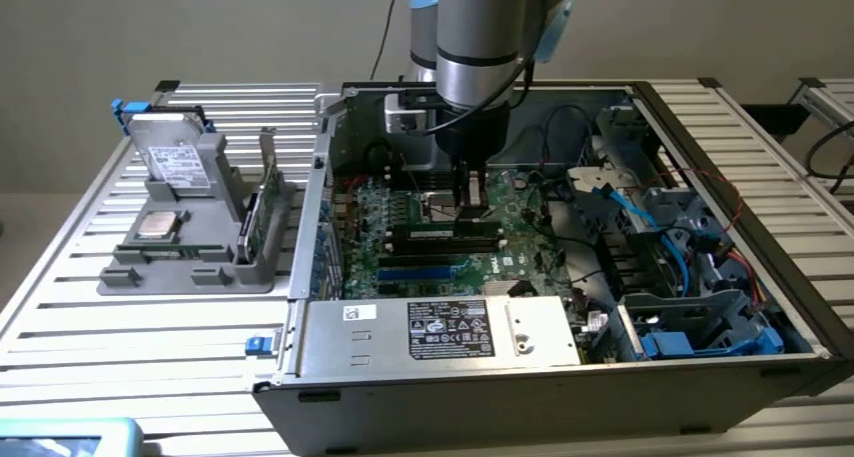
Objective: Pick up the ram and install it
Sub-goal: 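Insert the ram into the slot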
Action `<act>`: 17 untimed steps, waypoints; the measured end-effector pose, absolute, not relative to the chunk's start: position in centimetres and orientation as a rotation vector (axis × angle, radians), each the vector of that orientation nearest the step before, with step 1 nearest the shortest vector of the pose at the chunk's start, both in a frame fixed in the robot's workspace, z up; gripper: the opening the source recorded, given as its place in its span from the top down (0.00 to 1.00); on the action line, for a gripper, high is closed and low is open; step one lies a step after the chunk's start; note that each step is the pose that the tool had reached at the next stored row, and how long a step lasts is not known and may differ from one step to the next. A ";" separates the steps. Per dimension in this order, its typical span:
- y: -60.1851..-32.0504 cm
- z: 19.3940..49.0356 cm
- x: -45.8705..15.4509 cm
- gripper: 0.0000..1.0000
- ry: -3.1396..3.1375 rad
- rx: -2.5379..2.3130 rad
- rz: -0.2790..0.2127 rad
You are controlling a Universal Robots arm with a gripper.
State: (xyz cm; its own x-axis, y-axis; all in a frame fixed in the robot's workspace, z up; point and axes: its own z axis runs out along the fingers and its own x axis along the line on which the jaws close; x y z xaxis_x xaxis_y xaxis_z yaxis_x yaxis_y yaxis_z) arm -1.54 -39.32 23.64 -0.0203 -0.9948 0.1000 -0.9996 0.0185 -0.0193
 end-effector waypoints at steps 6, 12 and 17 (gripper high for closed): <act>-39.3 23.5 -1.5 0.88 -2.200 2.157 0.129; -39.3 23.4 -1.5 0.88 -2.200 2.158 0.130; -39.5 23.4 -1.5 0.88 -2.201 2.158 0.130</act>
State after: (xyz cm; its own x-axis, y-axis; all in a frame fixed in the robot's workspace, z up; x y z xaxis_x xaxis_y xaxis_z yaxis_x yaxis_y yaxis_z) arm -1.55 -39.49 23.37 -0.0206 -0.9948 0.0997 -0.9996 0.0186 -0.0205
